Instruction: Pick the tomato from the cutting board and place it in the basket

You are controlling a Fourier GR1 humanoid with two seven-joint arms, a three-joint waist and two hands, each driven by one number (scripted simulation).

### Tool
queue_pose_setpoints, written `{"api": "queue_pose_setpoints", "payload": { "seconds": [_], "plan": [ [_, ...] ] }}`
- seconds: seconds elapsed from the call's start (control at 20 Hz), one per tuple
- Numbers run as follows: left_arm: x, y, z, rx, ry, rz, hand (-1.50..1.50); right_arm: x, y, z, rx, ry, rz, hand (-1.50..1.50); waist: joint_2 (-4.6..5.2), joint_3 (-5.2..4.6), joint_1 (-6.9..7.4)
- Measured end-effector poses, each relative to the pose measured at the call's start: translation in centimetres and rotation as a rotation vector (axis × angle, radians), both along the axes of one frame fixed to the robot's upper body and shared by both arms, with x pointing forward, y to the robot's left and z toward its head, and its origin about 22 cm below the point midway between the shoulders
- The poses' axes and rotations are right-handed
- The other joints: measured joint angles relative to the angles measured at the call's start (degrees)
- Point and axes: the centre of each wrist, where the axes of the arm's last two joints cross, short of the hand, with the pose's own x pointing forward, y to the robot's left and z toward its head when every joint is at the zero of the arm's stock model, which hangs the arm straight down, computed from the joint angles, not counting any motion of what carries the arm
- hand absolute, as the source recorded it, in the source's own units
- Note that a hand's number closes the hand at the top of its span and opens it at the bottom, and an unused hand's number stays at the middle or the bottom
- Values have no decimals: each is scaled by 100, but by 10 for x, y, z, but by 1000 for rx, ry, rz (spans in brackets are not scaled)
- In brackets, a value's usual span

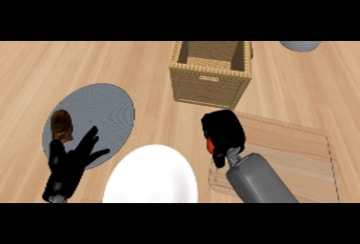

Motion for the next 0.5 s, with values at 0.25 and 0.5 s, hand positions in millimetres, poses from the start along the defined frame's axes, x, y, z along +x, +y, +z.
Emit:
{"api": "queue_pose_setpoints", "payload": {
  "seconds": [0.25, 0.5],
  "plan": [
    [4, -8, 1, -13, 0, -30, 0, 1, 15, 39, 284, -167, -166, 150, 32, 46, 182],
    [8, -13, 1, -10, 2, -51, 0, -2, 38, 93, 574, -383, -280, 150, 12, 30, 298]
  ]
}}
